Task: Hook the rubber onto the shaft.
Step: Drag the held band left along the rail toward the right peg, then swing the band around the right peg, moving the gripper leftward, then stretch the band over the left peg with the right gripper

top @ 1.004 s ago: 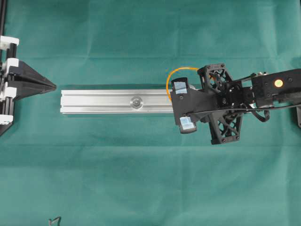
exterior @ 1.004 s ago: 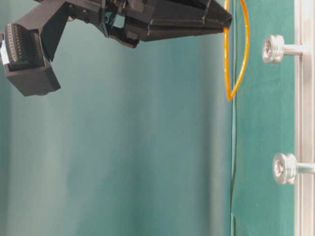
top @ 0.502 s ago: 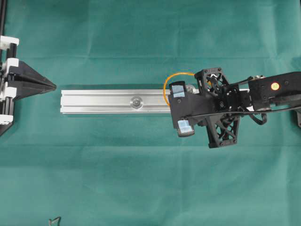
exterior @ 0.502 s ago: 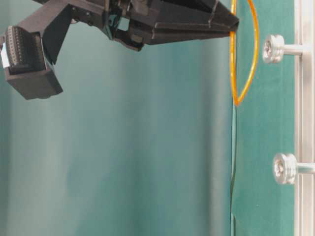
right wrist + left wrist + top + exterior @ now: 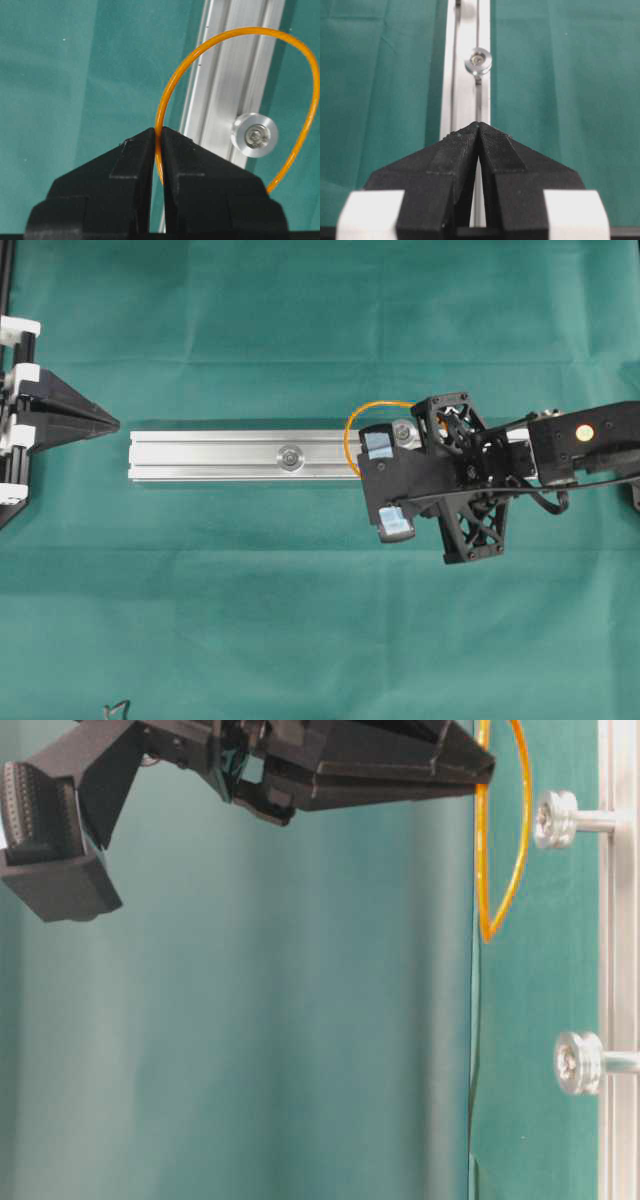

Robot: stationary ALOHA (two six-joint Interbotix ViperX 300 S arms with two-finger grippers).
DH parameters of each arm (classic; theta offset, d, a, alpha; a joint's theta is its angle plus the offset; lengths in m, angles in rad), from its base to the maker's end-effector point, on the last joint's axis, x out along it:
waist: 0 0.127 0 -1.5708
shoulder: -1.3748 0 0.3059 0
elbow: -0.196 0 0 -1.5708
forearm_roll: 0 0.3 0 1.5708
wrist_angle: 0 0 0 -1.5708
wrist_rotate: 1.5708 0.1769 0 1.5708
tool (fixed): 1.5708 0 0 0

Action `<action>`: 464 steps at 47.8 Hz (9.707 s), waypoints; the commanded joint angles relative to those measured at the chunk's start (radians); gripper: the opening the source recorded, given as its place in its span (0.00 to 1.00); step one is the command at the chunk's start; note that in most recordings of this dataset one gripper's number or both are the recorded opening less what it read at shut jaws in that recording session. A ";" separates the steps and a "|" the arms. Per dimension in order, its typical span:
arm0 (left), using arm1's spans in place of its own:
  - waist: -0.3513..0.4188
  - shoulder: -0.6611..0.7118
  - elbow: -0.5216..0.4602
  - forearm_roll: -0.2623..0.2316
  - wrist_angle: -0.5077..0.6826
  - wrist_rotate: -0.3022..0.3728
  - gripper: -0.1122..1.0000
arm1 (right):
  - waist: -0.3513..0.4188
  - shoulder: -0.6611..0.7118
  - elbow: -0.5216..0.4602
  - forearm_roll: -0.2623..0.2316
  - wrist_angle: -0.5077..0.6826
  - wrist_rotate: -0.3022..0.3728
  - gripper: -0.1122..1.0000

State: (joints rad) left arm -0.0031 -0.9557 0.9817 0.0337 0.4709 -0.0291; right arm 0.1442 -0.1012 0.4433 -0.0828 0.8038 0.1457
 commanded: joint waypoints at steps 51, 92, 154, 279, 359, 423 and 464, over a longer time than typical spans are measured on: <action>-0.002 0.008 -0.034 0.002 -0.008 0.000 0.10 | 0.106 0.018 -0.044 0.034 -0.023 0.008 0.17; -0.002 0.008 -0.034 0.003 -0.008 0.002 0.10 | 0.135 0.038 -0.067 0.048 -0.018 0.075 0.16; -0.002 0.008 -0.034 0.003 -0.008 0.002 0.10 | 0.104 0.072 -0.104 0.037 -0.031 1.055 0.16; -0.002 0.005 -0.034 0.002 -0.009 0.005 0.10 | -0.086 0.339 -0.333 -0.117 -0.236 1.129 0.17; -0.002 0.008 -0.034 0.003 -0.009 0.008 0.10 | -0.106 0.448 -0.339 -0.028 -0.299 1.137 0.16; -0.002 0.006 -0.034 0.003 -0.005 0.005 0.10 | -0.089 0.256 -0.155 -0.074 -0.202 1.127 0.16; -0.002 0.006 -0.034 0.003 -0.006 0.006 0.10 | -0.089 0.255 -0.153 -0.075 -0.204 1.114 0.60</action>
State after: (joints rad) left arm -0.0046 -0.9557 0.9817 0.0337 0.4709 -0.0245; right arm 0.0583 0.1933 0.3007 -0.1549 0.6013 1.2609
